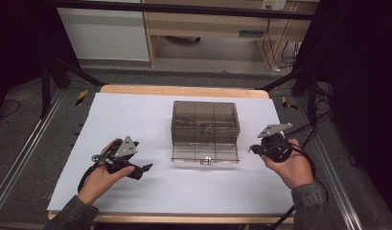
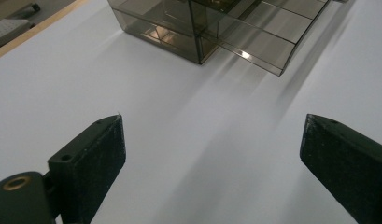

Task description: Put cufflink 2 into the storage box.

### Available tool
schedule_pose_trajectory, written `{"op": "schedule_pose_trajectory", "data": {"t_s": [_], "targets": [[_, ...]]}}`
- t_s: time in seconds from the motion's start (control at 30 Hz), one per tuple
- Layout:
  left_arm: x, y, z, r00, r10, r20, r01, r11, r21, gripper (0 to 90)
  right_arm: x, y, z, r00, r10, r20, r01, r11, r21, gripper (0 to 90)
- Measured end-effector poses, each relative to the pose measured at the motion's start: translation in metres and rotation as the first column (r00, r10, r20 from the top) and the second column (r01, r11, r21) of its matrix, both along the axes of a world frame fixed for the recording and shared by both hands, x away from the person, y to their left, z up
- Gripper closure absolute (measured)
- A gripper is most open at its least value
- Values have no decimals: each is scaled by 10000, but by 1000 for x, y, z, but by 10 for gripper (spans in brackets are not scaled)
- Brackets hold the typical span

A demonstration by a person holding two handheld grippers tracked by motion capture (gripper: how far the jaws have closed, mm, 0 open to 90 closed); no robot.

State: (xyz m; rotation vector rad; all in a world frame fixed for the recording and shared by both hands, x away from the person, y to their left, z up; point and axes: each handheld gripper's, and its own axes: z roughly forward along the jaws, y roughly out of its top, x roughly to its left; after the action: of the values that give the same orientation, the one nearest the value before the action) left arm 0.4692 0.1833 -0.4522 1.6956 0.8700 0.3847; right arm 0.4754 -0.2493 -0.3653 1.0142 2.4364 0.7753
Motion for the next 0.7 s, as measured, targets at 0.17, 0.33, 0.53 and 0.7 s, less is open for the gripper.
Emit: {"op": "schedule_pose_trajectory", "data": {"t_s": [0.17,0.33,0.53,0.7], "targets": [[0,4,-3,9999,126,61,-126,9999,44,66,3,11,5,9996,145,228,-150,9996,232,883],[2,7,-5,9997,230,65,-230,9997,49,66,6,21,7,9989,222,422,-246,9980,581,883],[3,9,-5,9995,283,118,-284,9996,71,66,8,35,4,9972,479,566,-518,9962,698,883],[3,9,-6,9994,312,153,-313,9995,53,66,9,46,4,9958,624,673,-677,9945,799,883]]}}
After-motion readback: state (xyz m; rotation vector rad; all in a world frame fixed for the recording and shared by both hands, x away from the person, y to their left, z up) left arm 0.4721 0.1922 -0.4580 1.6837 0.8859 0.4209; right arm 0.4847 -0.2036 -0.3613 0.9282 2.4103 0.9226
